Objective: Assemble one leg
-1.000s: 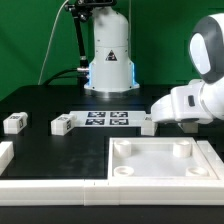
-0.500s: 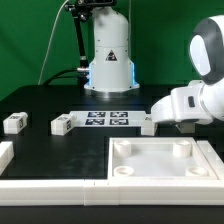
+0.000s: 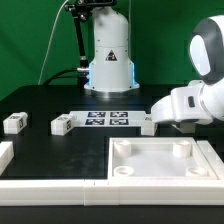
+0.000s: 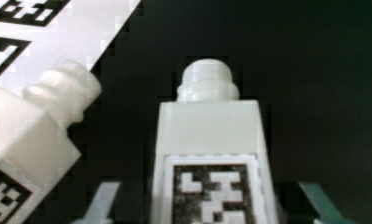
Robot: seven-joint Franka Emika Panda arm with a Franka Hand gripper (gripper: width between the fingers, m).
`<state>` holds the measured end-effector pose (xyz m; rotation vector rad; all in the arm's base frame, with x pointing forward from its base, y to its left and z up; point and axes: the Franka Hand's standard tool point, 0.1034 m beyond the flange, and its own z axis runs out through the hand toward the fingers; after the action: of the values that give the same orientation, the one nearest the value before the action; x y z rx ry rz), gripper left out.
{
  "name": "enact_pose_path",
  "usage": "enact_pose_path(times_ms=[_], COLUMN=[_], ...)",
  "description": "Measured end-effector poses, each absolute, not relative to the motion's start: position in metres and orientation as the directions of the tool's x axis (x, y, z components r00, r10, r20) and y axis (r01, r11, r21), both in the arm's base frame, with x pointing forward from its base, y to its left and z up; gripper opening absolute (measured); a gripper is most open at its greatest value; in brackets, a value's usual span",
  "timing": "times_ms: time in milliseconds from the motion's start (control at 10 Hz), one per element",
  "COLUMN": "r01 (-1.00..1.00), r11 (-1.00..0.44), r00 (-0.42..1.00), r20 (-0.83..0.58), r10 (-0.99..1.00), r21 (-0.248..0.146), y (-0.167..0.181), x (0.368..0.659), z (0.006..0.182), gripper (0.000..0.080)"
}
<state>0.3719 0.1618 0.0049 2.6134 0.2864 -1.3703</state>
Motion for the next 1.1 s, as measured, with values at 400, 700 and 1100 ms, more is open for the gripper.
enact_pose_path(times_ms=[400, 700, 1100], r01=[0.272, 0.274, 0.267], r11=[-0.962, -0.962, -0.964], r00=[0.545, 0.572, 0.762], r20=[-0.826, -0.804, -0.612], r10=[0.141, 0.162, 0.211], r21=[0.016, 0.001, 0.001], y=[0.148, 0.138, 0.145], x=[0.397, 0.414, 0.429], z=[0.044, 0.079, 0.074], gripper=[0.0287, 0.0288, 0.0288])
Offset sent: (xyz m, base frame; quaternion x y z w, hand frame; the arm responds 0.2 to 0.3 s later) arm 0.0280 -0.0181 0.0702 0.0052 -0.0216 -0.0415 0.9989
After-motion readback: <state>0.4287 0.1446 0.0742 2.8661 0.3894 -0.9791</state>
